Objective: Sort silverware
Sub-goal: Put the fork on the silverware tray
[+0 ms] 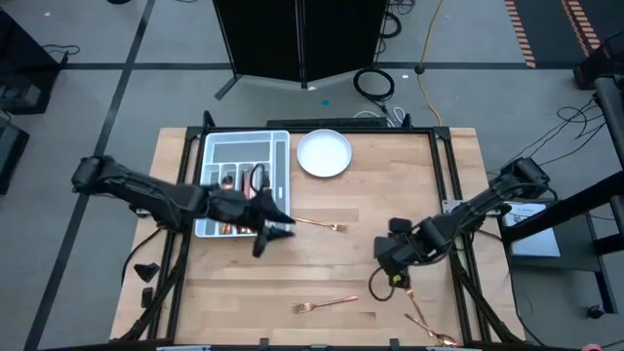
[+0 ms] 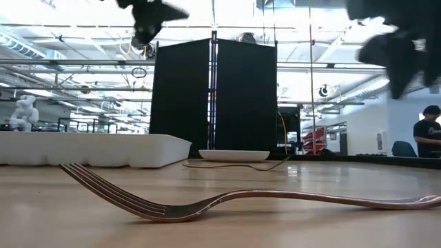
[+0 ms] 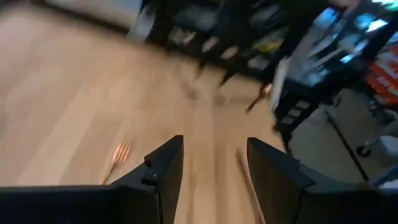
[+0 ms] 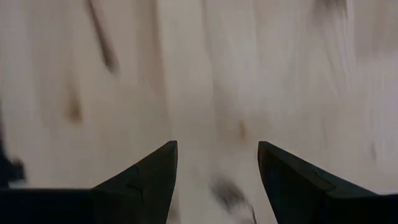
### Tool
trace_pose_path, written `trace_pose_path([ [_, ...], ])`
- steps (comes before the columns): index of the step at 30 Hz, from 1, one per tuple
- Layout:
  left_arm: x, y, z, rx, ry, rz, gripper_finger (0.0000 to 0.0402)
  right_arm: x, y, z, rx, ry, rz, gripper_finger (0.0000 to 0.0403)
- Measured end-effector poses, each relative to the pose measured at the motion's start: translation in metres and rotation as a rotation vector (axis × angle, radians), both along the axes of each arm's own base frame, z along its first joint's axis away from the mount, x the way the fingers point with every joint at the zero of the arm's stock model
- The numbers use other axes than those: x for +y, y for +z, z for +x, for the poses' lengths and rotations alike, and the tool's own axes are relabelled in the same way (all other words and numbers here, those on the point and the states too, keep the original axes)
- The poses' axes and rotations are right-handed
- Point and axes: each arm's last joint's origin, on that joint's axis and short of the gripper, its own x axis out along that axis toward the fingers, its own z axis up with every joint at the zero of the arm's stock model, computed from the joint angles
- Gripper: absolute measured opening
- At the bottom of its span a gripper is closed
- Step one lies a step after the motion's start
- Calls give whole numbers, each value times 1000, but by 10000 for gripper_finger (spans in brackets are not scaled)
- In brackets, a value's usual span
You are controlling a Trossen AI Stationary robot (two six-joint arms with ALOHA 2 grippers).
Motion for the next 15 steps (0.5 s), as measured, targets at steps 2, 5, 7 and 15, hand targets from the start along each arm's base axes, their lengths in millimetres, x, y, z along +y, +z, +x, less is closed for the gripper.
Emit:
trace_pose_path([
  [2,-13,-6,8,-90,-35,65,171,1,-2,-12,101,-5,-37,212],
  [5,-30,-16,22,-160,-89,151,171,1,-4,-29,226,11,-104,212],
  [7,-38,-23,31,-201,-113,178,171,-1,-9,-36,298,16,-119,212],
  [15,-53,-48,51,-254,-172,289,171,-19,-58,-56,430,130,-144,212],
])
